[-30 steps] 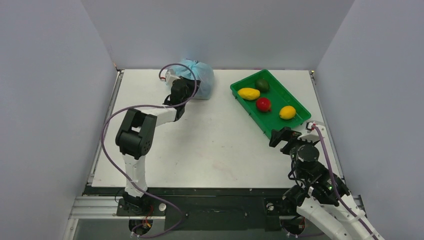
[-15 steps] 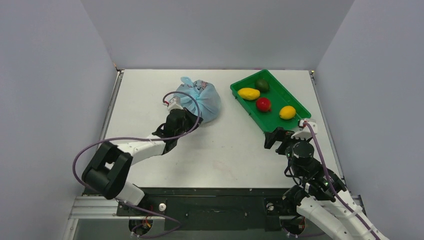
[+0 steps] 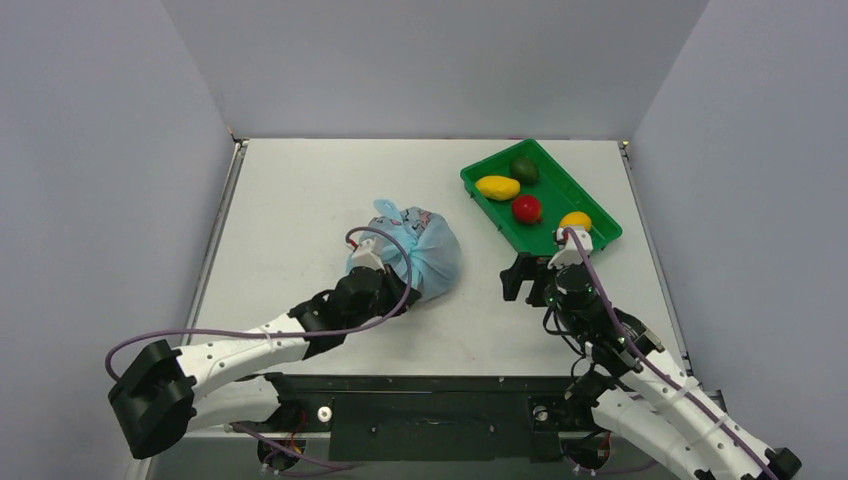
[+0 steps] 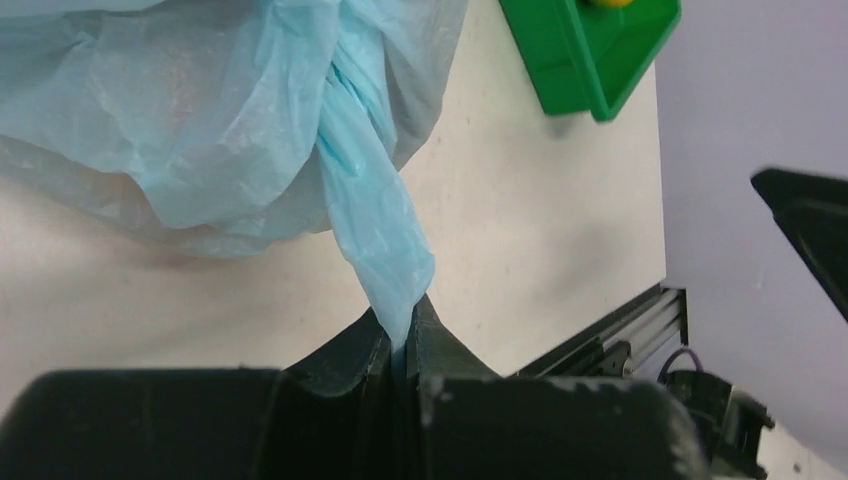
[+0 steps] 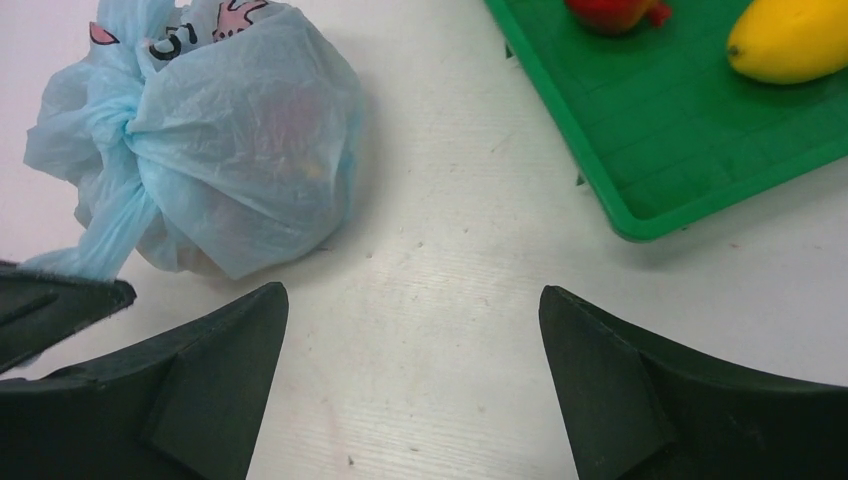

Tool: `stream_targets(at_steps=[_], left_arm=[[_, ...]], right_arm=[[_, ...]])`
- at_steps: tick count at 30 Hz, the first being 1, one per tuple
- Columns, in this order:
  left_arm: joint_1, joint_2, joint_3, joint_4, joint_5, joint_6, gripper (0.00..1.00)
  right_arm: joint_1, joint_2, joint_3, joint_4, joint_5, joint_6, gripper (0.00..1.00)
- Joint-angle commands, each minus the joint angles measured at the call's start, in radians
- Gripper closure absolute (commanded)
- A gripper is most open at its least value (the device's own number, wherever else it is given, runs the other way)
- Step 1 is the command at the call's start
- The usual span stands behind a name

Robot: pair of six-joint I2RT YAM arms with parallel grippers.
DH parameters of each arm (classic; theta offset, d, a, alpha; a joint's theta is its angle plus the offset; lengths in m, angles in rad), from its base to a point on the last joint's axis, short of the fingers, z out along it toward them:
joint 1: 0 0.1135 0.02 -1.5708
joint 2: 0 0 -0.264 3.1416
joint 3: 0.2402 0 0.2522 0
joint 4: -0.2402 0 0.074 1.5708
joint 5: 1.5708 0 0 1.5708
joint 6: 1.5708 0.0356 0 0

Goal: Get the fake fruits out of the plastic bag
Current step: Move the plastic bag to the center of the board, then untie the plastic bag at the center of the board.

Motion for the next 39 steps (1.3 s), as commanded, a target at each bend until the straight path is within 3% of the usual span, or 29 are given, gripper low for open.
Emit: stream_targets(at_steps=[1, 7, 11, 15, 21, 25, 27, 29, 34, 37, 38, 39], left_arm=[[-0.133, -0.116, -0.078, -0.04, -0.129, -0.133, 1.0], [-0.348, -0.198, -0.161, -0.031, -0.253, -0.273, 1.0], [-0.473, -0.178, -0.197, 0.023, -0.323, -0.331, 1.0], [-0.534, -0.127, -0.165, -0.006, -0.341, -0.324, 1.0], [-0.572, -0.089, -0.074, -0.176, -0.356, -0.308, 0.99], [-0.594, -0.148, -0.049, -0.272, -0.415, -0.305, 0.79], [-0.609, -0.208, -0.04, -0.327, -0.449, -0.312, 0.63], [-0.621, -0.255, -0.029, -0.399, -0.477, -0.322, 0.59], [-0.626, -0.389, -0.01, -0.599, -0.546, -0.411, 0.56], [-0.618, -0.489, 0.004, -0.683, -0.611, -0.413, 0.69], [-0.615, -0.504, 0.012, -0.706, -0.627, -0.4, 0.64], [-0.607, -0.532, 0.028, -0.713, -0.654, -0.367, 0.48]], right_arm=[[0.004, 0.068, -0.052, 0.14, -0.125, 0.033, 0.09], [0.006, 0.142, -0.144, 0.351, -0.324, 0.071, 0.12], [0.011, 0.234, -0.165, 0.47, -0.463, 0.082, 0.2], [0.057, 0.291, -0.158, 0.537, -0.497, 0.101, 0.21], [0.18, 0.297, -0.123, 0.477, -0.334, 0.137, 0.21], [0.299, 0.258, -0.124, 0.417, -0.112, 0.233, 0.2], [0.35, 0.238, -0.13, 0.395, -0.014, 0.265, 0.2], [0.38, 0.226, -0.132, 0.385, 0.048, 0.286, 0.2], [0.389, 0.247, -0.096, 0.365, 0.079, 0.314, 0.2], [0.39, 0.297, -0.054, 0.353, 0.098, 0.337, 0.21], [0.392, 0.309, -0.037, 0.352, 0.101, 0.34, 0.21], [0.393, 0.325, -0.03, 0.35, 0.11, 0.344, 0.21]])
